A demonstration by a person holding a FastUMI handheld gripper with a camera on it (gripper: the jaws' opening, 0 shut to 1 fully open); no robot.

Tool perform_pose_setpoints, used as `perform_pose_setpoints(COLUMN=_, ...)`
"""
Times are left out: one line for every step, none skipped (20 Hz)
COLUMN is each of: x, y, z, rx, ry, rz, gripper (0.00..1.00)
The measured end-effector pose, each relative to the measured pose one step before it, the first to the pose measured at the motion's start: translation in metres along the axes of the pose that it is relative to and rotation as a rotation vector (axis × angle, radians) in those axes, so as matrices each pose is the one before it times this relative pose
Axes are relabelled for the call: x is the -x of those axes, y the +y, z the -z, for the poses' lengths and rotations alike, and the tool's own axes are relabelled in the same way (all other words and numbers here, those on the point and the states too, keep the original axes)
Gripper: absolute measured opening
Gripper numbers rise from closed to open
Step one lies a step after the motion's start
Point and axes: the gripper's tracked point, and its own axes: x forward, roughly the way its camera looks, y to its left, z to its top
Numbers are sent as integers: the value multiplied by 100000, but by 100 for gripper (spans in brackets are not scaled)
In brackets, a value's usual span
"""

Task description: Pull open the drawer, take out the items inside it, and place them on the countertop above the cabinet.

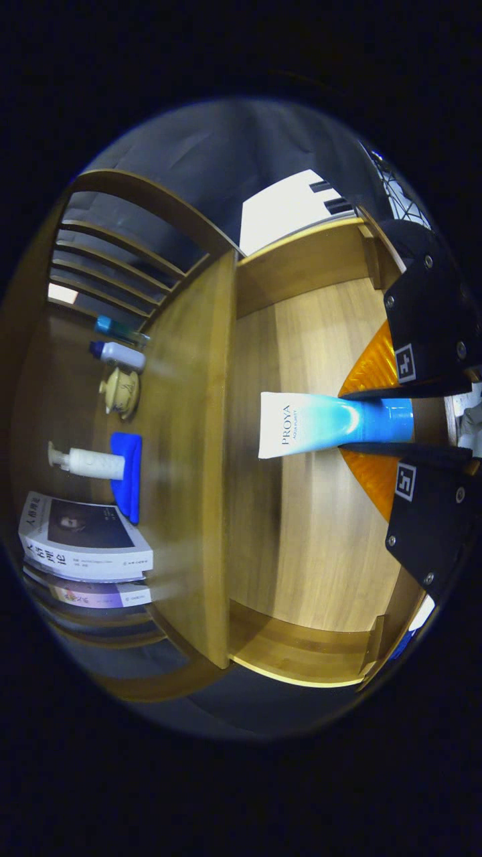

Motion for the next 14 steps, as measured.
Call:
perform_pose_setpoints(x=422, y=-4, z=-518, rx=-481, ry=-1521, rz=208, gripper=29)
perform_pose_setpoints(x=400, y=-17, z=-664, rx=-641, ry=-1701, rz=-95, gripper=29)
perform_pose_setpoints(x=375, y=9, z=-657, rx=-560, ry=-1801, rz=-54, gripper=29)
perform_pose_setpoints(x=287, y=45, z=-776, rx=-84, ry=-1783, rz=-255, gripper=29)
perform_pose_setpoints(x=213, y=-52, z=-713, rx=195, ry=-1642, rz=59, gripper=29)
perform_pose_setpoints(x=188, y=-35, z=-691, rx=31, ry=-1340, rz=310, gripper=29)
perform_pose_setpoints(x=154, y=69, z=-583, rx=-417, ry=-1141, rz=-266, gripper=29)
perform_pose_setpoints(x=43, y=220, z=-630, rx=-867, ry=-1211, rz=-831, gripper=29)
perform_pose_setpoints(x=-72, y=222, z=-580, rx=-930, ry=-1058, rz=-1061, gripper=29)
perform_pose_setpoints(x=-85, y=112, z=-539, rx=-672, ry=-893, rz=-624, gripper=29)
perform_pose_setpoints(x=-101, y=55, z=-469, rx=-34, ry=-953, rz=-579, gripper=29)
perform_pose_setpoints(x=-215, y=-49, z=-587, rx=326, ry=-931, rz=-23, gripper=29)
perform_pose_setpoints(x=-272, y=-92, z=-520, rx=511, ry=-1103, rz=75, gripper=29)
perform_pose_setpoints(x=-319, y=-84, z=-544, rx=7, ry=-948, rz=104, gripper=29)
